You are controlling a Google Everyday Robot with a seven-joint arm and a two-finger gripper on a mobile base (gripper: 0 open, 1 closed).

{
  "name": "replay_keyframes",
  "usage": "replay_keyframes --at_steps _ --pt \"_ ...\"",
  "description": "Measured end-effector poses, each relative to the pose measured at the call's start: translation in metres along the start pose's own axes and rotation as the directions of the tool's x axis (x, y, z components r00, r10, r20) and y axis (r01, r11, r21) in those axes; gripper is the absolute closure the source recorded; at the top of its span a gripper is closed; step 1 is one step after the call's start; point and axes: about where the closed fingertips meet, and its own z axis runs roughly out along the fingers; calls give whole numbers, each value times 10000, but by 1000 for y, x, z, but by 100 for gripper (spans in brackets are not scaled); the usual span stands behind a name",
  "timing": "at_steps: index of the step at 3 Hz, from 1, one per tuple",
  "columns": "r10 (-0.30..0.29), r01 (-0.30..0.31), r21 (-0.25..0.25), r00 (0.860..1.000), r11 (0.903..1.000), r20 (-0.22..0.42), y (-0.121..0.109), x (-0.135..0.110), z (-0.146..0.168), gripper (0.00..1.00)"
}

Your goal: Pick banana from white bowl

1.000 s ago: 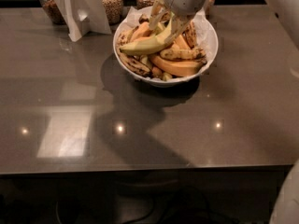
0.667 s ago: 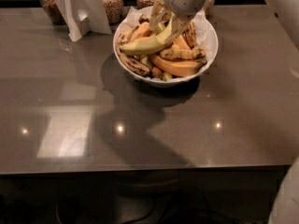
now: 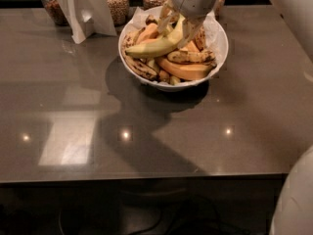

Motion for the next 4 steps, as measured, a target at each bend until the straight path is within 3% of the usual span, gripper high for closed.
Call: replay_keyframes --at_steps 2,4 --pt "104 -118 -291 9989 9995 -462 7 24 1 47" --pt "266 -272 -92 9977 9996 -631 5 38 7 47"
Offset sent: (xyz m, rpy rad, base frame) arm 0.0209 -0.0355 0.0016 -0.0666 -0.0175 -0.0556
